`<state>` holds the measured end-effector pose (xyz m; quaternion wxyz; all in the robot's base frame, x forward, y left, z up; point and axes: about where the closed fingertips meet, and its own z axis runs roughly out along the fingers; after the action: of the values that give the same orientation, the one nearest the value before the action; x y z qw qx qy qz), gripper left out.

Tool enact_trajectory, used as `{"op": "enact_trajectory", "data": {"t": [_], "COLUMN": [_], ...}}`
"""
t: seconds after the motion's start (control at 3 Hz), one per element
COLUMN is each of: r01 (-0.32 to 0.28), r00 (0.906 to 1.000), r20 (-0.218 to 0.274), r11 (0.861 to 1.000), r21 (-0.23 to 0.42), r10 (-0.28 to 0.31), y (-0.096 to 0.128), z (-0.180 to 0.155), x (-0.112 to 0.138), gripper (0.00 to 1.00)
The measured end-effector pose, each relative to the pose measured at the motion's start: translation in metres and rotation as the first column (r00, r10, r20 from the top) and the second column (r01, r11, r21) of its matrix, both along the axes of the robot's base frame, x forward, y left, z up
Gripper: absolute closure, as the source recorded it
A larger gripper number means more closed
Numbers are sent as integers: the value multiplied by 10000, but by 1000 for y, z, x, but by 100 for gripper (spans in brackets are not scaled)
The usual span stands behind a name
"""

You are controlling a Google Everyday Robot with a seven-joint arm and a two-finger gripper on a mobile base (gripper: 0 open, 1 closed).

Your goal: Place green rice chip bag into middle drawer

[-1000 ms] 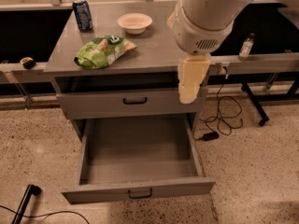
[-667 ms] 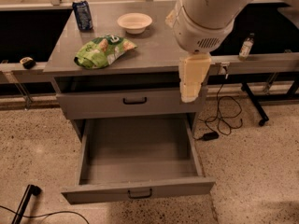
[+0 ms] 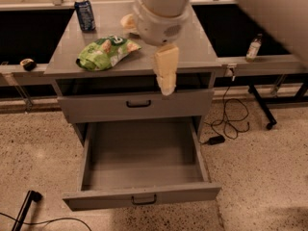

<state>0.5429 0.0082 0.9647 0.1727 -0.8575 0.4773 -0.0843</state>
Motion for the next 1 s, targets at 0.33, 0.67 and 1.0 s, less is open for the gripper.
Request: {"op": "enact_trajectory", "data": {"t": [0.33,0.67,1.0], "r01": [-2204,-3067,-3051], "r00": [9730,9462,9468], "r20": [442,587,589], "r11": [9690,9398,9406], "r21": [-1121,-1510,-1490], "r10": [2264,3182,3164], "y": [37,40,40], "z": [-10,-10,-10], "x": [21,22,22], "gripper": [0,0,0]}}
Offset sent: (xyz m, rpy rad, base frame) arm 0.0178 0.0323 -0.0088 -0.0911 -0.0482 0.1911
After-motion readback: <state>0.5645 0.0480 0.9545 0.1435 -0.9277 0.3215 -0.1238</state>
